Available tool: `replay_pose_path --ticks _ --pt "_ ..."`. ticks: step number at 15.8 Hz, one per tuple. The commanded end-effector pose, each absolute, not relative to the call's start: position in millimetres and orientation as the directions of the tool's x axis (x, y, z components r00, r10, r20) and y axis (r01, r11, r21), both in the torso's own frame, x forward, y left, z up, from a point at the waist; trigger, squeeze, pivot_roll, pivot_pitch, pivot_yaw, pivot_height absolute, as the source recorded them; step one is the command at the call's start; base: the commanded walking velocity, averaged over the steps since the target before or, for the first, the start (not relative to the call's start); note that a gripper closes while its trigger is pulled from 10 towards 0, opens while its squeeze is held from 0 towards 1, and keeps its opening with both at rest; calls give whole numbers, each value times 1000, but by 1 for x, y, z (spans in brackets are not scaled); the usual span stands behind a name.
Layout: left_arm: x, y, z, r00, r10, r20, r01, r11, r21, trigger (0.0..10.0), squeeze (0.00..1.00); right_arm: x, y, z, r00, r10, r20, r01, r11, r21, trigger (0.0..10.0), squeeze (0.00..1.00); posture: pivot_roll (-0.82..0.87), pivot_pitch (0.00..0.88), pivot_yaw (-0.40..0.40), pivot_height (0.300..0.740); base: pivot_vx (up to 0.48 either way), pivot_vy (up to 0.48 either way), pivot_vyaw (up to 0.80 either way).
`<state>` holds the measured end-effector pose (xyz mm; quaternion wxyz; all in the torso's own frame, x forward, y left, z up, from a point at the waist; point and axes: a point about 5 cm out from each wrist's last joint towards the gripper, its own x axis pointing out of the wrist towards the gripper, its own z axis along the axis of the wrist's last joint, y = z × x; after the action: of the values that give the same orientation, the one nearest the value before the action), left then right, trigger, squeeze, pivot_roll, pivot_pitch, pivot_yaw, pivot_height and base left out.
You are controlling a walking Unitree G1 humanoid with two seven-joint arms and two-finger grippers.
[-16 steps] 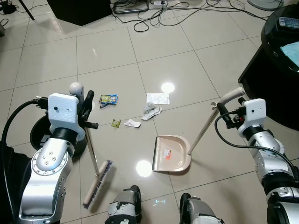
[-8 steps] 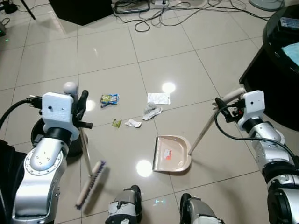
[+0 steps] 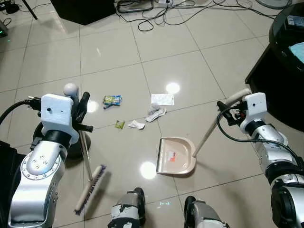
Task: Sweep floor
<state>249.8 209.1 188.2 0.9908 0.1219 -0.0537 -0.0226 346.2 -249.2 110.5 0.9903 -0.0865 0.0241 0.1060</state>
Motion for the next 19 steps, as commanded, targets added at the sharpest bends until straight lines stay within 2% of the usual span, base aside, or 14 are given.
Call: replay_pose_path --ticks 1,14,16,17,18,19 --pt "244 214 193 993 -48 109 17 964 265 10000 0 347 -247 109 975 210 -72 -219 961 -168 10000 0 243 283 105 740 0 0 0" --pt "238 214 193 995 -44 95 17 963 269 10000 0 351 -243 112 980 190 -65 -199 965 -172 10000 0 252 287 99 740 0 0 0" --pt "238 214 194 994 -43 97 16 963 268 10000 0 351 -243 112 980 190 -60 -198 966 -165 6549 0 252 286 98 740 0 0 0" --pt "238 214 194 994 -44 98 16 963 268 10000 0 351 -243 112 980 191 -59 -198 966 -164 2549 0 252 286 98 740 0 0 0" --pt "239 214 194 994 -44 98 16 964 267 10000 0 351 -243 112 980 191 -59 -198 967 -162 0 0 249 279 98 740 0 0 0" --pt "240 213 194 994 -44 100 17 964 264 10000 0 351 -243 111 980 191 -57 -198 967 -161 0 0 247 276 97 740 0 0 0"
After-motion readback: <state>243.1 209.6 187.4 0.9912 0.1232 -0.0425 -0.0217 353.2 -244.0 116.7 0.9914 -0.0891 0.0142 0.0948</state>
